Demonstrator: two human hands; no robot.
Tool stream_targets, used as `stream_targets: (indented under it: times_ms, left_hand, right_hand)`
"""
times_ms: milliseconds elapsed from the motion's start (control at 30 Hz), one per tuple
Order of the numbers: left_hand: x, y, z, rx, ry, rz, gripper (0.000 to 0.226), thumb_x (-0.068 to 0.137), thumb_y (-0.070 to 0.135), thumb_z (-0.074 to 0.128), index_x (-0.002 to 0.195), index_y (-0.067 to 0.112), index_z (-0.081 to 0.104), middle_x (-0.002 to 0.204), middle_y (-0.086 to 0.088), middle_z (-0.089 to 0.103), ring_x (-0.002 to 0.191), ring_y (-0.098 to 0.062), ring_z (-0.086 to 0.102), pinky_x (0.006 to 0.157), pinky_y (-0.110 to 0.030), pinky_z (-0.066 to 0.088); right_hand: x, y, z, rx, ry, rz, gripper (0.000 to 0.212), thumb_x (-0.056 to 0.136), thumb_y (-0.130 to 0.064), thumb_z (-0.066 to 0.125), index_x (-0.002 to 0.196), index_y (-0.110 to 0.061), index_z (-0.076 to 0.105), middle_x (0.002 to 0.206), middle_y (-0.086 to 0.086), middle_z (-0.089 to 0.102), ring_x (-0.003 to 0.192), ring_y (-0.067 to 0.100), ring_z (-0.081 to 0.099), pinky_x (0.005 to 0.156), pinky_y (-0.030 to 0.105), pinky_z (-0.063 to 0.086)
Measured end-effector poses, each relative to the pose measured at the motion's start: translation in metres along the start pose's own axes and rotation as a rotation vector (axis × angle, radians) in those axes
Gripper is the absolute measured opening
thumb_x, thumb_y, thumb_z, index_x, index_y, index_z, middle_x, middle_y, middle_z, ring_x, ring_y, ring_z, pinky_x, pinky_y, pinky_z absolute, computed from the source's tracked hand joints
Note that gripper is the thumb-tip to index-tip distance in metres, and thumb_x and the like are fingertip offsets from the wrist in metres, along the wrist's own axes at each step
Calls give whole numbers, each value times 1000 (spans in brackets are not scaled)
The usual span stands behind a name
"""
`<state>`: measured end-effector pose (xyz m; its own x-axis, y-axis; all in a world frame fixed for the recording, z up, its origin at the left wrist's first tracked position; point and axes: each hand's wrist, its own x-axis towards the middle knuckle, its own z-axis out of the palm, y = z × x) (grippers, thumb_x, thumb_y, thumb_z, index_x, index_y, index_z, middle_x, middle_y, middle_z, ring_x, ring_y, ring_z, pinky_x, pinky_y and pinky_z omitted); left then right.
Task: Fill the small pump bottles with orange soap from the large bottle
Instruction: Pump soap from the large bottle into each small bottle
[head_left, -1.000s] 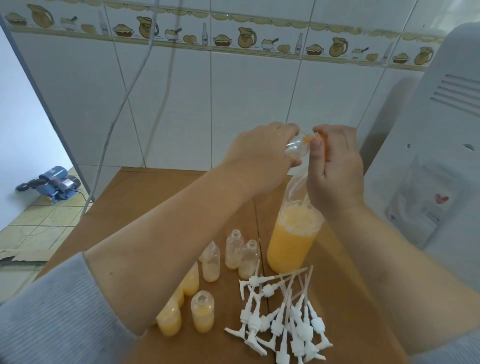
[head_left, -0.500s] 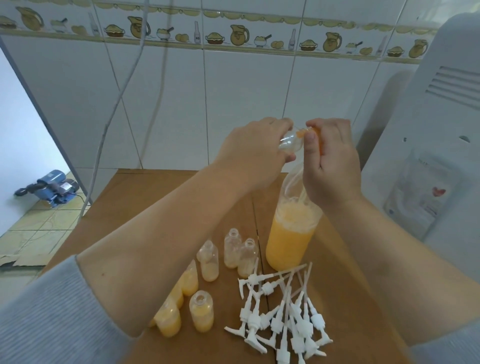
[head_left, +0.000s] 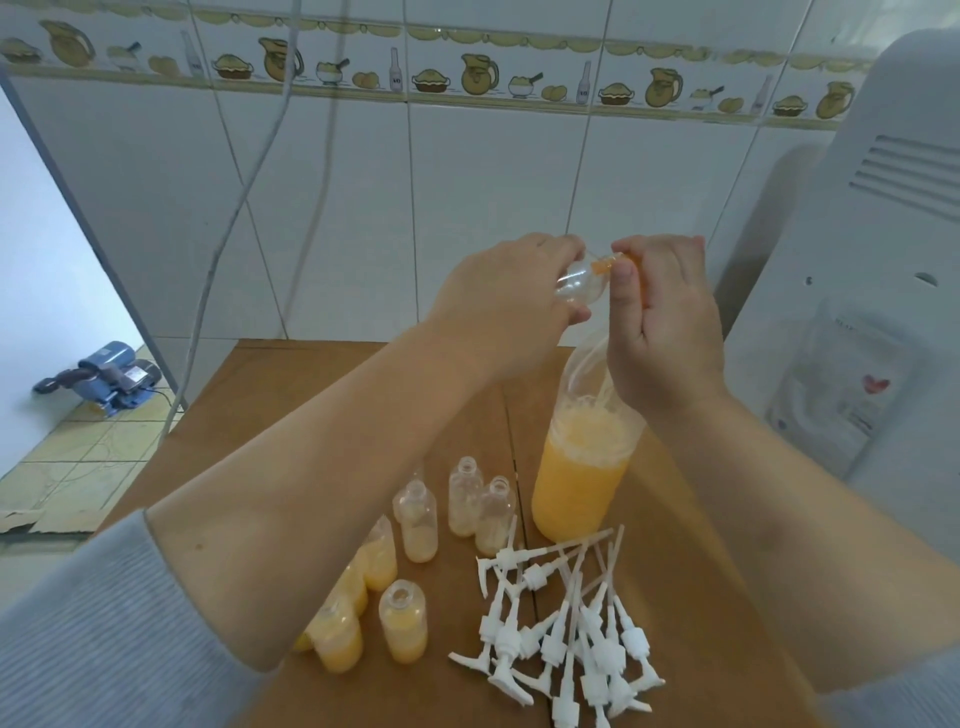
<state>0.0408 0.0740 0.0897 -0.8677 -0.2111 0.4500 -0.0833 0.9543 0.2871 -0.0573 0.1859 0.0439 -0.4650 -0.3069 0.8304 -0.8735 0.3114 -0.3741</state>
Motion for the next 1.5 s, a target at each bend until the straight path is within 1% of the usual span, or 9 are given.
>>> stream_targets:
  times_ms: [100,233,533,700,933,1033,1200,1267,1500]
  left_hand:
    - [-1,2,-3,-9,28,23,34,92,36,56,123,24,50,110,9,56,93,-13,52,80,-29,43]
    - [-2,3,2,-34,21,21,34,91,35,57,121,21,51,110,7,57,94,-15,53,83,-33,46]
    - [4,-2,-3,9,8,22,34,91,37,57,120,23,51,111,7,56,98,-16,52,82,-32,41]
    - [3,0,2,-30,30,34,34,91,35,58,121,22,51,109,8,56,95,-15,52,81,-30,42]
    - [1,-1,5,-18,-17,15,35,91,37,57,121,21,51,112,7,56,99,-16,53,84,-31,43]
    - [4,0,-2,-11,27,28,36,90,37,57,122,21,51,113,7,56,99,-15,53,83,-31,43]
    - [2,3,5,-42,33,38,35,90,36,58,120,20,52,112,6,57,100,-17,54,85,-34,45]
    - [0,0,9,-58,13,20,34,90,35,59,119,19,53,110,5,57,100,-18,55,86,-36,45]
    - [4,-1,-3,-35,-24,2,44,89,40,60,127,24,49,118,8,55,103,-15,53,83,-28,40]
  right_hand:
    - [2,-3,-3,13,41,-10,47,98,-33,28,113,-1,59,109,11,59,109,12,46,110,49,29]
    - [-2,1,4,8,93,-5,40,99,-26,31,108,0,60,104,11,60,105,10,44,100,56,38]
    - [6,0,-4,-37,-11,-15,48,99,-34,26,110,-2,60,106,11,59,107,12,45,114,44,24]
    - [0,2,7,-9,121,-6,37,99,-25,32,103,-1,60,100,12,60,102,11,44,107,51,31]
    - [-3,2,8,5,57,31,41,99,-28,30,102,-1,60,98,4,54,99,10,45,104,55,34]
    - [5,-3,0,7,49,2,46,99,-31,27,105,0,60,102,10,56,100,10,43,100,57,37]
    - [-2,5,8,-52,136,13,35,99,-23,32,101,-1,60,99,12,60,100,12,46,115,40,20]
    - [-6,7,11,-77,123,21,34,99,-22,33,101,-2,60,98,11,60,100,13,46,116,36,17]
    - [0,-4,-8,-80,-66,22,50,100,-39,24,117,-5,57,115,9,56,114,17,46,114,47,22]
